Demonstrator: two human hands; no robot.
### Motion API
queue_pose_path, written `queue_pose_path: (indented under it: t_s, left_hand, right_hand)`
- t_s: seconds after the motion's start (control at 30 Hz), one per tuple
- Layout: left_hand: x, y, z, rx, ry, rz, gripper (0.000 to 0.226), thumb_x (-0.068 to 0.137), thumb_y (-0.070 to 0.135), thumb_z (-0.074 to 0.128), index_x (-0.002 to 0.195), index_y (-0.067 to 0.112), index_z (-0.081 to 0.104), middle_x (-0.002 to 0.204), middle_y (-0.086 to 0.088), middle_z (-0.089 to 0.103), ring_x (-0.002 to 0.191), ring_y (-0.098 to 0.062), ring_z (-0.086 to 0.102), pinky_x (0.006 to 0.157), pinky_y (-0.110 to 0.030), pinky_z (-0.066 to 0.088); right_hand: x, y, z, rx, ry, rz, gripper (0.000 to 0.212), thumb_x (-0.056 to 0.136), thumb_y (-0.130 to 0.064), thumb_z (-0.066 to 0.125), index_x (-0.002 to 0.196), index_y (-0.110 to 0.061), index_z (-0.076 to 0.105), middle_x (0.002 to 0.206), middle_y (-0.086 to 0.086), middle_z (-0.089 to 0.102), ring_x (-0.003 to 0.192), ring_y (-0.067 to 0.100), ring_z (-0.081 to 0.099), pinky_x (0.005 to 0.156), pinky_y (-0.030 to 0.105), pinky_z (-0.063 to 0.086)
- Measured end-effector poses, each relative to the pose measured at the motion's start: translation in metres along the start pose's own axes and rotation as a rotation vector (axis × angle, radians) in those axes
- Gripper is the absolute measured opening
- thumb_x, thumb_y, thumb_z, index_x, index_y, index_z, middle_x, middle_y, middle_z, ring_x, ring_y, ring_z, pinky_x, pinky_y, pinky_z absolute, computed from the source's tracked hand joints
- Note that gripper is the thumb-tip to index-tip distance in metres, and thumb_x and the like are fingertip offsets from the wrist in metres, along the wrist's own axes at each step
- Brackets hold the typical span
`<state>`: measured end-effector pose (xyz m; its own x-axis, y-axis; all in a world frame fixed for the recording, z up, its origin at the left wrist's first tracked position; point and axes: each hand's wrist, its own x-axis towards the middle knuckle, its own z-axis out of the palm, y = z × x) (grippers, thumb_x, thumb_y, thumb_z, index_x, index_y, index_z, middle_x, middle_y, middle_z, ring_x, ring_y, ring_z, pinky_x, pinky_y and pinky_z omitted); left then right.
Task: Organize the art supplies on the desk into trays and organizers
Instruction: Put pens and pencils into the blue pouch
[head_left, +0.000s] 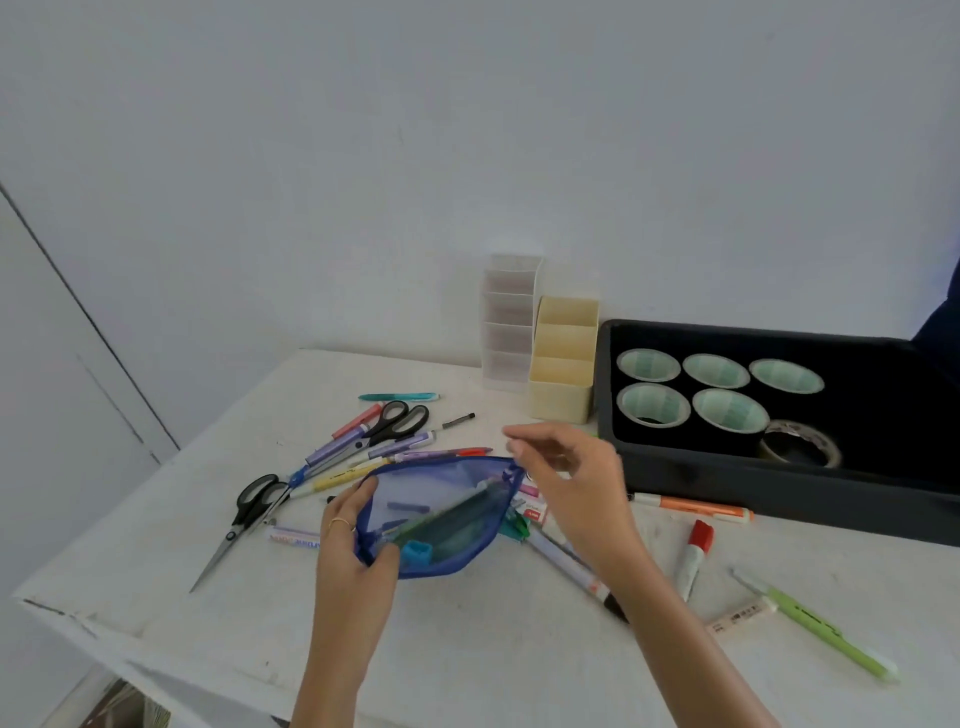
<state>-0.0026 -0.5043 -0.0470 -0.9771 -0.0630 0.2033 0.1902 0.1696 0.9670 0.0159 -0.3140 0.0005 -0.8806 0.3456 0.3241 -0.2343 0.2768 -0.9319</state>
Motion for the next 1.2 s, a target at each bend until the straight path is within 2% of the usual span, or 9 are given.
queue_pose_path:
  t_s: [0.1,0.23,0.53,0.63,0.77,0.83,0.93,1.07,1.2]
  left_hand:
    - [0.018,-0.002,-0.019,0.018,0.0,0.004,0.061,0.081,-0.02,0.05,0.127,0.02,0.05,0.126,0.007,0.047,0.109,-0.005,0.05,0.073,0.001,0.043]
    - [0.048,-0.004,-0.041,0.011,0.007,0.004,0.061,0.082,-0.019,0.047,0.127,0.023,0.049,0.127,0.005,0.047,0.102,-0.004,0.052,0.073,-0.003,0.046]
    - [0.09,-0.009,-0.061,-0.014,-0.048,-0.003,0.059,0.082,-0.021,0.047,0.129,0.015,0.047,0.124,0.005,0.044,0.097,0.001,0.052,0.062,0.001,0.044]
    - [0.098,-0.013,-0.064,-0.032,-0.088,-0.014,0.059,0.083,-0.019,0.048,0.128,0.018,0.047,0.124,0.005,0.044,0.099,-0.001,0.052,0.063,0.0,0.045]
    - [0.106,-0.018,-0.065,-0.023,-0.131,-0.02,0.057,0.083,-0.018,0.049,0.126,0.02,0.047,0.124,0.005,0.043,0.101,-0.005,0.051,0.063,0.001,0.045]
    - [0.109,-0.02,-0.064,-0.034,-0.16,-0.015,0.057,0.083,-0.019,0.048,0.122,0.023,0.047,0.124,0.005,0.044,0.107,-0.008,0.05,0.063,0.001,0.044]
    - [0.108,-0.018,-0.059,-0.064,-0.207,-0.017,0.058,0.082,-0.02,0.047,0.119,0.024,0.048,0.123,0.005,0.045,0.106,-0.006,0.053,0.063,0.0,0.044]
    - [0.104,-0.019,-0.052,-0.052,-0.27,-0.011,0.058,0.083,-0.018,0.049,0.123,0.023,0.049,0.126,0.006,0.045,0.089,0.015,0.052,0.068,-0.003,0.047]
    - [0.102,-0.016,-0.045,-0.071,-0.315,0.001,0.061,0.082,-0.02,0.05,0.126,0.022,0.047,0.125,0.009,0.044,0.097,0.018,0.05,0.07,-0.002,0.045]
  right_hand:
    - [0.014,0.016,0.0,0.011,0.141,0.11,0.023,0.088,-0.005,0.061,0.089,-0.028,0.069,0.083,-0.008,0.07,0.072,0.003,0.064,0.066,0.014,0.051]
    - [0.033,0.039,0.014,-0.125,0.211,0.219,0.018,0.087,-0.006,0.062,0.093,-0.019,0.071,0.081,-0.005,0.07,0.073,0.008,0.064,0.061,0.012,0.05]
    - [0.024,0.091,0.073,-0.692,-0.035,0.322,0.026,0.086,-0.014,0.064,0.112,-0.021,0.063,0.104,0.0,0.064,0.093,0.013,0.057,0.086,0.028,0.049]
    - [0.018,0.097,0.079,-0.686,0.086,0.33,0.039,0.088,-0.013,0.061,0.125,-0.024,0.053,0.107,0.002,0.062,0.099,0.016,0.057,0.09,0.03,0.048]
    - [0.019,0.088,0.072,-0.809,0.255,0.369,0.035,0.094,-0.012,0.049,0.129,-0.013,0.049,0.113,0.009,0.059,0.104,0.021,0.052,0.091,0.032,0.045]
    - [0.019,0.077,0.068,-0.736,0.408,0.356,0.035,0.095,-0.008,0.049,0.129,-0.008,0.052,0.115,0.011,0.059,0.105,0.021,0.052,0.092,0.033,0.045]
    - [0.02,0.049,0.068,-0.296,0.544,0.283,0.029,0.092,-0.001,0.051,0.117,-0.011,0.06,0.104,0.003,0.064,0.095,0.013,0.058,0.089,0.03,0.05]
    - [0.013,-0.002,0.089,0.177,0.312,0.073,0.025,0.089,0.006,0.051,0.103,-0.01,0.063,0.096,0.002,0.07,0.092,0.011,0.066,0.077,0.021,0.054]
    - [0.013,-0.002,0.116,-0.269,0.082,-0.046,0.026,0.091,-0.004,0.053,0.103,-0.026,0.064,0.098,-0.014,0.063,0.098,0.0,0.057,0.083,0.012,0.047]
